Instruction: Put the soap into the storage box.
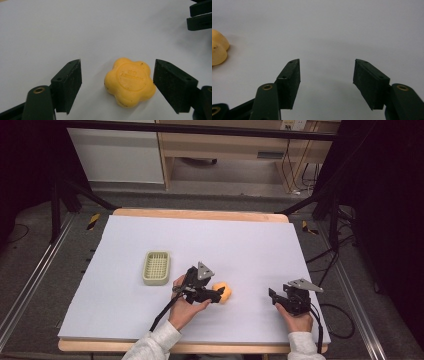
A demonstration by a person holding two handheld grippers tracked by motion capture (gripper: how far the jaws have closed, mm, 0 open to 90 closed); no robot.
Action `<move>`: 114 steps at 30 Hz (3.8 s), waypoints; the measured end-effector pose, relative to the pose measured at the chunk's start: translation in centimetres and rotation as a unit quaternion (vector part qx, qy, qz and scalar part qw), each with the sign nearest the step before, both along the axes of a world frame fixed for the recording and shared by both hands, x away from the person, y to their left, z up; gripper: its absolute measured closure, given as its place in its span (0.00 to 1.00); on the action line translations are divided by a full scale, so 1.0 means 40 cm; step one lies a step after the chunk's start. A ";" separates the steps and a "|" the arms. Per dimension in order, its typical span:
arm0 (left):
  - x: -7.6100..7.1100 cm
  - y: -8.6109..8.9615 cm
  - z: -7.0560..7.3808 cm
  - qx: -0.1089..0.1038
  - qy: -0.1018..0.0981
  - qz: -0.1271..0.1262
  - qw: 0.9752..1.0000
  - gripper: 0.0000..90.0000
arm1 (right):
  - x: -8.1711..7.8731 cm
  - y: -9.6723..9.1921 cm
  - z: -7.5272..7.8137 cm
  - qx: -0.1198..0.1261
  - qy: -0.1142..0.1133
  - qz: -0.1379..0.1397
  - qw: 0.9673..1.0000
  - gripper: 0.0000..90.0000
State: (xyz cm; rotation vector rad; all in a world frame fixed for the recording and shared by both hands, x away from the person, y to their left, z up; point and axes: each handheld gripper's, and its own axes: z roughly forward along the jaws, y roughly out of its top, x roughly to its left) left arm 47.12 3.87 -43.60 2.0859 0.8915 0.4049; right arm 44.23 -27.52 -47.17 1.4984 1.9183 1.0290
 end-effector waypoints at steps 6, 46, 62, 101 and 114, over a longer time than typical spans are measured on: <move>0.000 -0.015 -0.008 0.015 0.008 -0.005 1.000 0.24 | 0.000 0.000 0.000 0.001 0.002 0.001 1.000 0.44; 0.034 -0.099 -0.085 0.085 0.072 -0.007 0.994 0.28 | 0.001 -0.004 -0.003 0.008 0.015 0.011 1.000 0.45; 0.038 -0.105 -0.081 0.094 0.085 -0.001 0.992 0.29 | 0.001 -0.005 -0.004 0.011 0.019 0.011 1.000 0.45; 0.019 -0.054 -0.080 0.095 0.076 -0.005 0.993 0.29 | 0.000 -0.010 -0.004 0.010 0.018 0.011 1.000 0.47; 0.026 -0.060 -0.089 0.097 0.077 -0.009 0.992 0.26 | 0.001 -0.009 -0.004 0.012 0.020 0.013 1.000 0.46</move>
